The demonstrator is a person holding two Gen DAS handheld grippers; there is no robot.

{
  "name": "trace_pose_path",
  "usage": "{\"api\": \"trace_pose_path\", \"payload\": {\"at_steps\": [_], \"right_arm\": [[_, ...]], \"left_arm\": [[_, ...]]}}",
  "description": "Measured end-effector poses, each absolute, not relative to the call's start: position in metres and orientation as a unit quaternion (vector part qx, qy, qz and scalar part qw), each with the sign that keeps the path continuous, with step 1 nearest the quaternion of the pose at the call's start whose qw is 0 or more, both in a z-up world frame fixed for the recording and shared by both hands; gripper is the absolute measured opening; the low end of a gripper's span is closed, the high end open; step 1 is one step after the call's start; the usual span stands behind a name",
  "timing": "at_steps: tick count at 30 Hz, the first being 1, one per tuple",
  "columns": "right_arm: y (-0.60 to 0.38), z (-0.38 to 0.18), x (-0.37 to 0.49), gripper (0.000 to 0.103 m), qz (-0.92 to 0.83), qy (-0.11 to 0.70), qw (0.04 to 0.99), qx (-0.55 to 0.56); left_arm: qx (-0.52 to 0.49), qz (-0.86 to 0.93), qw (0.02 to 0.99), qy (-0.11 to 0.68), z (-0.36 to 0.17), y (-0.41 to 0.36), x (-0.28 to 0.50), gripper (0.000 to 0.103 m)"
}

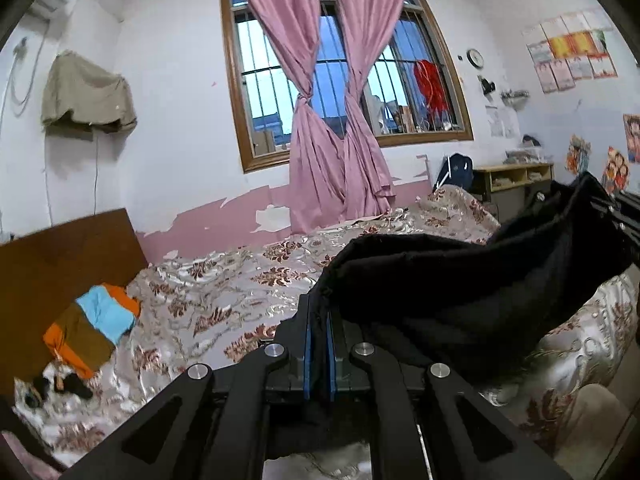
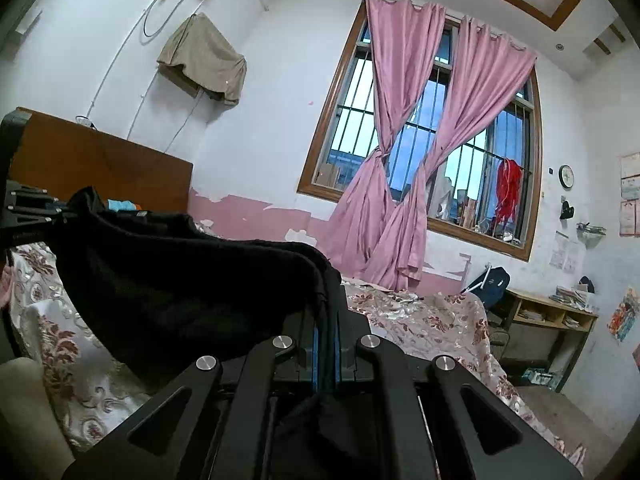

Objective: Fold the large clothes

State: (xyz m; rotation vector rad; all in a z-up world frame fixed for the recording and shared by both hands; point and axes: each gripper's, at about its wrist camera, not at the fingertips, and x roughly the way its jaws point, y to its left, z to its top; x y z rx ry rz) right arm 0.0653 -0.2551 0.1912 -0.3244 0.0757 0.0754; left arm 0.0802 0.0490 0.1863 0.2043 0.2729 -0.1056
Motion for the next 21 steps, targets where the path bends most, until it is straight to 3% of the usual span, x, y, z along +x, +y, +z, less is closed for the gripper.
{"api": "trace_pose_path", "payload": {"at_steps": [6,21], "right_arm": [[-0.263,0.191,0.12,0.004,0.038,0.058,0.986,-0.15],[-0.256,0.155,0.296,0.004,0.025,0.118,0.974,-0.191]], "left_arm": [[0.135,-0.046,0.977,0.155,0.19,0.034,0.135,0.006],[0.065,-0.035,0.965,0.253,0.147,0.034,0.303,0.006]]}}
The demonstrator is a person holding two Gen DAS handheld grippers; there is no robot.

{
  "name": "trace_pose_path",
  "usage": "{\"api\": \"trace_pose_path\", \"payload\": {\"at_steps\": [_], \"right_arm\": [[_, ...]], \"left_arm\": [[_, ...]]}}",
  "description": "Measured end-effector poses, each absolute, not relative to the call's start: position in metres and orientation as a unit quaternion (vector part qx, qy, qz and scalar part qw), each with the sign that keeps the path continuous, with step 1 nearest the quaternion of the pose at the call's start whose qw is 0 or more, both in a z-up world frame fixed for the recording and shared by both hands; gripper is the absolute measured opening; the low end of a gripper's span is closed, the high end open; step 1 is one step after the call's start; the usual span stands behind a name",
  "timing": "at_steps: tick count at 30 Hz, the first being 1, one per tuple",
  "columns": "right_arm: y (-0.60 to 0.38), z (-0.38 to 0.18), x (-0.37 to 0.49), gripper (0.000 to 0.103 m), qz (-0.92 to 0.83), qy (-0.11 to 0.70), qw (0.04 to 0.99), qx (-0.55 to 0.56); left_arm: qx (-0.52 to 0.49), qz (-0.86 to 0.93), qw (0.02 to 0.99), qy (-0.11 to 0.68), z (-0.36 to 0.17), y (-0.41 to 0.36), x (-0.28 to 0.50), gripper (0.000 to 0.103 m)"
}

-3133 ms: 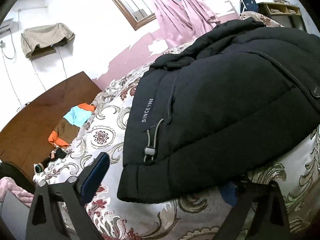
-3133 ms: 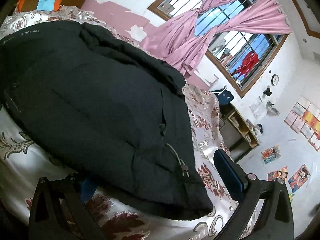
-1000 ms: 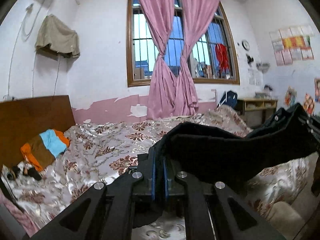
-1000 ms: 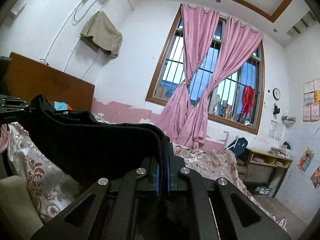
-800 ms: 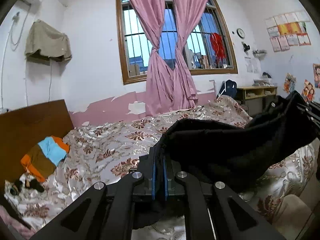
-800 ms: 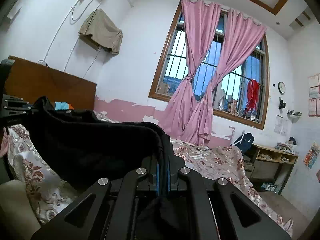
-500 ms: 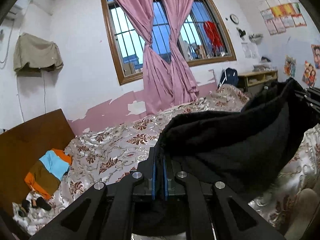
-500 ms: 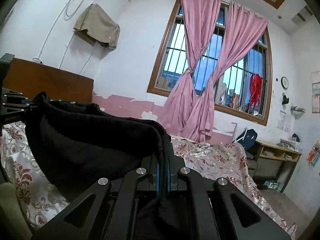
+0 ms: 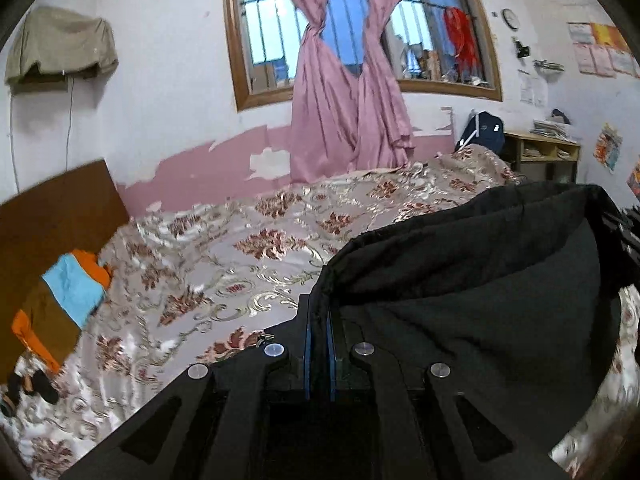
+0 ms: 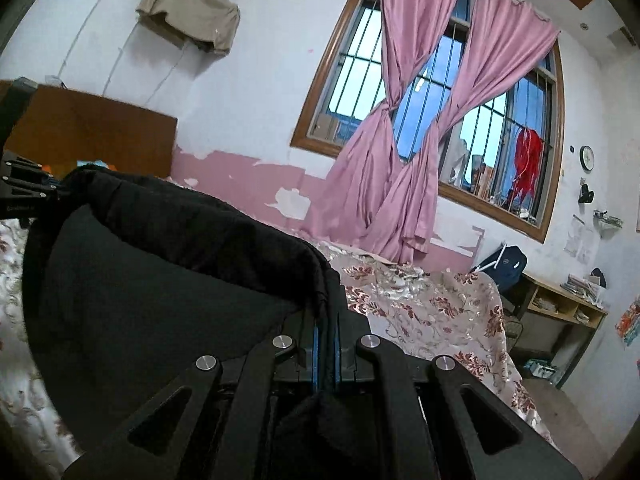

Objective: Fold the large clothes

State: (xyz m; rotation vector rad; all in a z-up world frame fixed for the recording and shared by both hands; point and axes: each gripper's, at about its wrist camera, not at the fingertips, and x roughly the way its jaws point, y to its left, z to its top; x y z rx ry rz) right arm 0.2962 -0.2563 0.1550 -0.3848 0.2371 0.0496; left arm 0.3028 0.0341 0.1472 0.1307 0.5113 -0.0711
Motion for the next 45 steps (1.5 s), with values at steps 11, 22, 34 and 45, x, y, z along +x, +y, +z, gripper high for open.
{"api": "trace_pose_path", "payload": {"at_steps": [11,22,34,45], "right_arm": [[-0.233,0.109,0.399,0.004,-0.011,0.154,0.956,-0.249],[-0.225,0.074,0.433,0.007,-0.026,0.193,0.947,-0.256],[-0.237,0.117,0.373,0.088,0.005,0.139,0.968,-0.209],[-0.241,0.087,0.347,0.098,0.144,0.259,0.954,-0.036]], "left_arm": [[0.009,-0.025,0.944,0.33,0.086,0.037,0.395,0.006],[-0.054,-0.029,0.926,0.374,0.066,0.043,0.416,0.015],[-0.087,-0.093,0.945,0.302,0.101,0.042,0.359,0.09],[0.06,-0.114,0.953,0.275,0.051,0.008,0.292,0.091]]}}
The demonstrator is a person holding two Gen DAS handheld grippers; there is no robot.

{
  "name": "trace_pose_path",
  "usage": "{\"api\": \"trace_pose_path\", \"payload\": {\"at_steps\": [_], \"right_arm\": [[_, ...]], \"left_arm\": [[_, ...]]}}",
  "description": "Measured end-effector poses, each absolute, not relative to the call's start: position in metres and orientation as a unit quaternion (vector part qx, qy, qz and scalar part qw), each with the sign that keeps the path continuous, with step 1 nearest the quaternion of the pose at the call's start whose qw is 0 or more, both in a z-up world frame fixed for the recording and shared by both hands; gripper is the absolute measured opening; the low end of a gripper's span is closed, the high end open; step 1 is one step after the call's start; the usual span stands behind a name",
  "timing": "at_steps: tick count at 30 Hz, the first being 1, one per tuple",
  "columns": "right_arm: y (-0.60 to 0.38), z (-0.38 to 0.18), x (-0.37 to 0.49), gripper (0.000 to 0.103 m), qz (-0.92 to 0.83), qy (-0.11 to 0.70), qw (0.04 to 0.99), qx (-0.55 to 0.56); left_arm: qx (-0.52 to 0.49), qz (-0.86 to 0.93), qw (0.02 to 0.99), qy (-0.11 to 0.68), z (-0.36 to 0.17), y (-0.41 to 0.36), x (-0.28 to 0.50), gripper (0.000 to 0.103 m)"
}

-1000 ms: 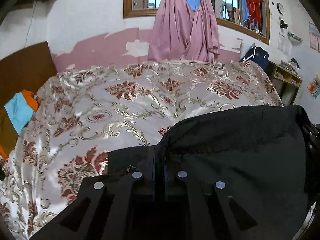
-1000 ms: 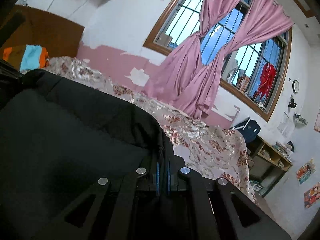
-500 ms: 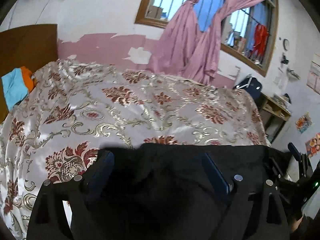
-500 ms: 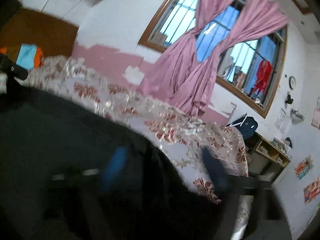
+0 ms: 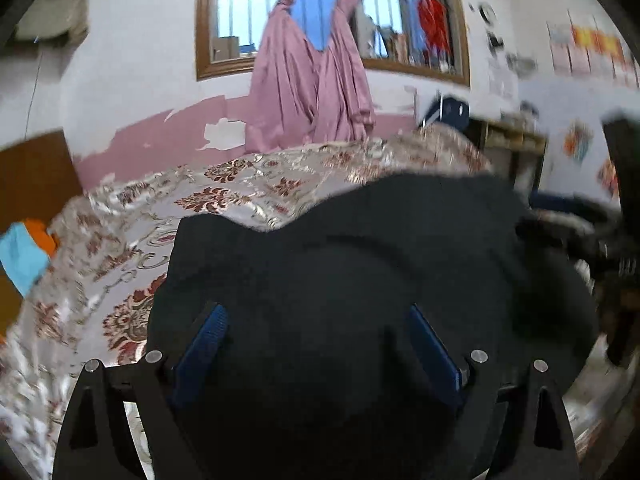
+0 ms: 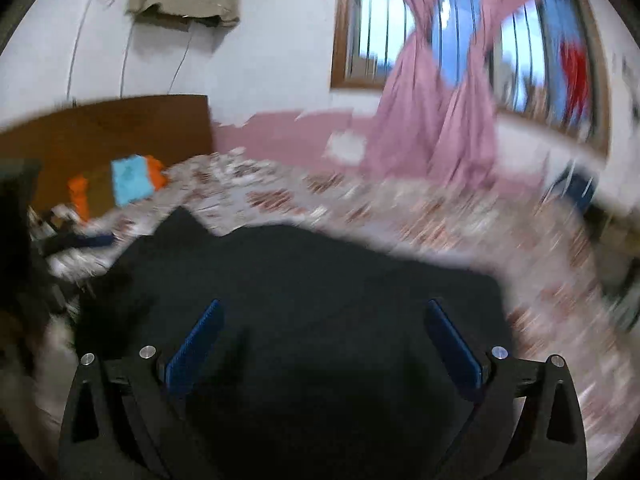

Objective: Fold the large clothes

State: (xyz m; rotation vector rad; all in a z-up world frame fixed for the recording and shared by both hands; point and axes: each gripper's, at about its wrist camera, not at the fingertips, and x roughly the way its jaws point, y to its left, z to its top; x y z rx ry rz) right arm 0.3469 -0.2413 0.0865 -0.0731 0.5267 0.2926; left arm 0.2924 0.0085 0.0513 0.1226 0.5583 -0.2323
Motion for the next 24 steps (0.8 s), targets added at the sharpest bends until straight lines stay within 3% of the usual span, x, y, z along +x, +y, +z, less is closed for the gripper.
{"api": "trace_pose_path", "payload": {"at_steps": [5,13,16,17,24], "right_arm": [[-0.24,0.052,0.371,0.098,0.107,0.286,0.951,-0.058],[-0.289,0.034,0.415,0.098,0.029,0.321,0.946,0.015],[-0.31,0.026,0.432,0.098,0.013,0.336,0.941,0.046],[-0.313,0.024,0.438,0.099,0.014,0.341,0.939,0.046],[-0.321,0.005,0.481,0.102,0.06,0.382,0.922,0.03]], "left_arm": [[0.074,-0.111,0.946,0.294,0.039,0.006,0.311,0.091],[0.009,-0.098,0.945,0.312,0.027,0.013,0.371,0.093],[0.003,-0.097,0.937,0.335,0.023,0.009,0.396,0.096],[0.003,-0.095,0.933,0.347,0.021,0.009,0.405,0.103],[-0.016,-0.106,0.903,0.416,0.003,0.011,0.448,0.103]]}}
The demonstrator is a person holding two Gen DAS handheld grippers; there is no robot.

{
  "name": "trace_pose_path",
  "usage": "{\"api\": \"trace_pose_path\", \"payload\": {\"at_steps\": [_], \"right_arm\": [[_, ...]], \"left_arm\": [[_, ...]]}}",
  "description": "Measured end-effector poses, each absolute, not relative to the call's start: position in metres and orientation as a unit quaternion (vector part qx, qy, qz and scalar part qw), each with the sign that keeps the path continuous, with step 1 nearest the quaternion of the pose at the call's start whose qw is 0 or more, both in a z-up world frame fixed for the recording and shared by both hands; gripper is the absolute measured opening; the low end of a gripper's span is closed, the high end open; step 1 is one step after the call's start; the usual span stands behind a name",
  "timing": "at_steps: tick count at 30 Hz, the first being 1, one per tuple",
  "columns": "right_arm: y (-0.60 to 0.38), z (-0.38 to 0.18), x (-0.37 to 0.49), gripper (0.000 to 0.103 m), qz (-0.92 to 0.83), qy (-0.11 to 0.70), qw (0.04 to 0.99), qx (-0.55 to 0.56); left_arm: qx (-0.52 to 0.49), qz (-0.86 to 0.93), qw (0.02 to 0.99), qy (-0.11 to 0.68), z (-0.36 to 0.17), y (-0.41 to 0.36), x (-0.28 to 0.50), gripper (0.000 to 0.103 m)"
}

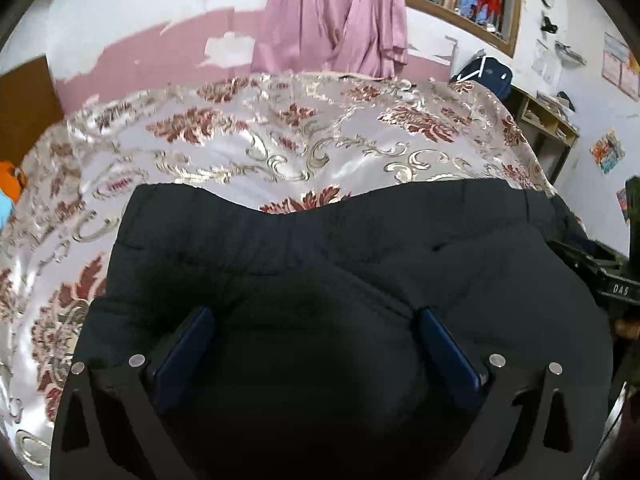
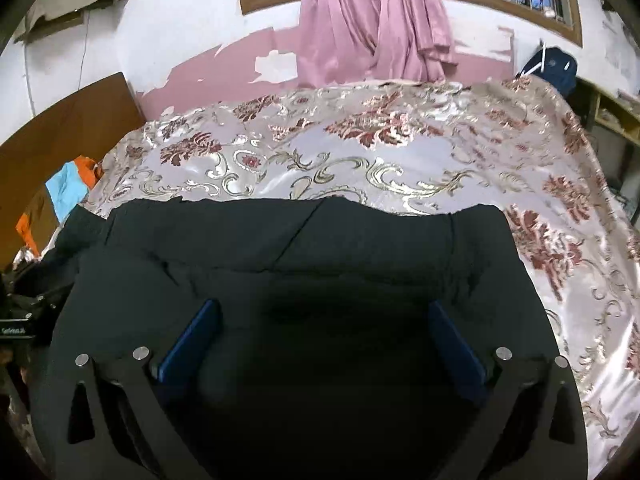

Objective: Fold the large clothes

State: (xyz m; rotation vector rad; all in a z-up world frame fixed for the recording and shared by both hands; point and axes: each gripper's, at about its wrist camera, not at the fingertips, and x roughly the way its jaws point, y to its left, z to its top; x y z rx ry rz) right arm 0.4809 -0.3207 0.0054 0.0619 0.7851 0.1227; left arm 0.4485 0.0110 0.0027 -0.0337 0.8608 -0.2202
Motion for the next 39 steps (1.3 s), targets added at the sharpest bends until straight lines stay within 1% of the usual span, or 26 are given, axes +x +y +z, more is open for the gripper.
{"api": "trace_pose_path", "payload": {"at_steps": [7,13,17,39], "right_arm": [[-0.323,-0.005,0.489,0.102,0.072,0.398,0.912,0.06],[-0.325,-0.014,0.485,0.102,0.077,0.38,0.919,0.074],[-0.327,-0.017,0.482,0.102,0.078,0.368,0.923,0.082],[-0.33,-0.025,0.478,0.102,0.08,0.349,0.929,0.098]], "left_arm": [[-0.05,-0.13,0.889,0.437,-0.013,0.017,0.465,0.103],[-0.042,-0.134,0.895,0.423,-0.018,0.011,0.464,0.103],[-0.056,-0.145,0.899,0.41,-0.019,0.015,0.463,0.103],[-0.072,-0.155,0.9,0.4,-0.026,0.018,0.465,0.103]]}}
